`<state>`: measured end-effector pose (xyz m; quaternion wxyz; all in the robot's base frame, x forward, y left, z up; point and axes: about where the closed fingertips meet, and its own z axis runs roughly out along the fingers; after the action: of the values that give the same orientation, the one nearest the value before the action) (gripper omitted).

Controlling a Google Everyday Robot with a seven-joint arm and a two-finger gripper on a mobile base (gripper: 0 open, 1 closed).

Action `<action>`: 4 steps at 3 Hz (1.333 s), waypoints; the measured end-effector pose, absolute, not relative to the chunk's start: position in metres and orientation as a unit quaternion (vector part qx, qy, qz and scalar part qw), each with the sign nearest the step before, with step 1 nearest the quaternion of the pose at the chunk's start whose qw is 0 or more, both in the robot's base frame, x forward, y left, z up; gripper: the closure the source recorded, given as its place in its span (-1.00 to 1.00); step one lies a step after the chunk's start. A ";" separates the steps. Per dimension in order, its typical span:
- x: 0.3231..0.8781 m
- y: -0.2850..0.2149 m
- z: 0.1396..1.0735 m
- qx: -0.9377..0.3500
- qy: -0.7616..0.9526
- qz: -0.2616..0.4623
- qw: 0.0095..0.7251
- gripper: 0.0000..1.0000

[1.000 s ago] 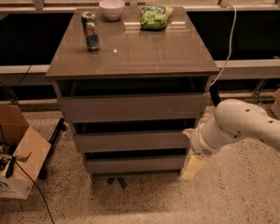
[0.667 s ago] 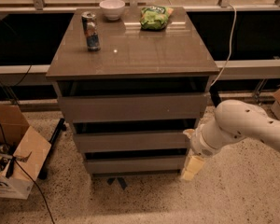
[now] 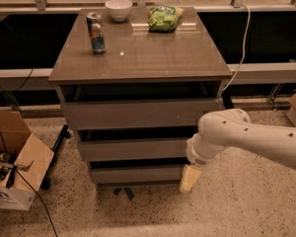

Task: Open bottom drawer

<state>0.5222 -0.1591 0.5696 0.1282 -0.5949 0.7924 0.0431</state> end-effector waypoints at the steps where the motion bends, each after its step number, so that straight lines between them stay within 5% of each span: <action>1: 0.541 -0.163 0.540 -0.574 0.811 0.015 0.113 -1.00; 4: 0.583 -0.217 0.456 -0.496 0.849 0.070 0.166 -1.00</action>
Offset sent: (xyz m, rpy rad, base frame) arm 0.0625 -0.0416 -0.0844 -0.0343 -0.0246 -0.1831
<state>0.5833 -0.2168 0.4556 0.1656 -0.4960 0.8495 0.0700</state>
